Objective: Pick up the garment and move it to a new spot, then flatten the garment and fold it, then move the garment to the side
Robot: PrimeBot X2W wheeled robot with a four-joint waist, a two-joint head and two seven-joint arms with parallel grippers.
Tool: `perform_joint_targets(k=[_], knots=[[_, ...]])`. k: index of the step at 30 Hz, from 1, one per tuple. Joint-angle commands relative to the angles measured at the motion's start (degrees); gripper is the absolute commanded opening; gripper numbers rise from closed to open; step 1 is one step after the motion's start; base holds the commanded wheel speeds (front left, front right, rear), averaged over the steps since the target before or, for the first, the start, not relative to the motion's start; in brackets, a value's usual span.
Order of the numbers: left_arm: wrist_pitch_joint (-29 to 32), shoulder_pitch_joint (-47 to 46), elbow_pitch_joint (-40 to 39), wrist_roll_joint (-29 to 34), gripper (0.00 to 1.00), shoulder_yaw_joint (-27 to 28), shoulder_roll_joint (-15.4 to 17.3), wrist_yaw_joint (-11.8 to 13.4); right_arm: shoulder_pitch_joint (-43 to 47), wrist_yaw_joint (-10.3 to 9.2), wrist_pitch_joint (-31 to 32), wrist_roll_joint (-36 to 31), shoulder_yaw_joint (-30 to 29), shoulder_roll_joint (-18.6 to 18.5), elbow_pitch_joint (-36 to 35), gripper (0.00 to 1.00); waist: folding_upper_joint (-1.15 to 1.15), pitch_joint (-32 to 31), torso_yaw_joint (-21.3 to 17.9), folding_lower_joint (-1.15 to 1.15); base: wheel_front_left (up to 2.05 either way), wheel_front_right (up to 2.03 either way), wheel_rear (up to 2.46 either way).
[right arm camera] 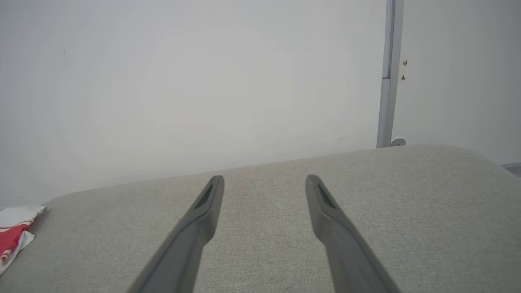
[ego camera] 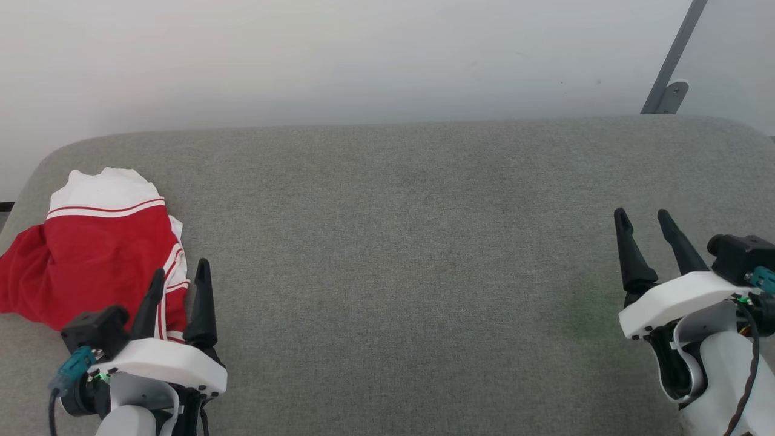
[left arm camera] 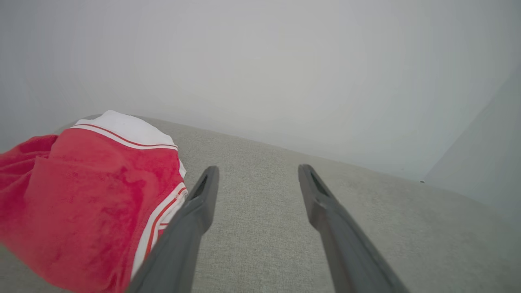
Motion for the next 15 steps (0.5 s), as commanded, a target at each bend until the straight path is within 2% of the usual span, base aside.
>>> perform_joint_targets(k=[1, 15], knots=[[-0.6, -1.0, -0.2, 1.6, 1.0, -0.2, 0.4, 0.0, -1.6, 0.0, -0.6, -1.3, 0.0, -0.6, -0.2, 1.0, 0.0, 0.0, 0.0, 0.0, 0.0, 0.0, 0.0], [-2.4, -1.0, 2.5, 8.5, 1.0, -0.3, 0.5, 0.8, -1.9, 0.0, -2.4, -7.0, 1.0, -1.3, 0.5, 1.0, 0.0, -0.3, -0.1, 0.0, 0.0, 0.0, 0.0]])
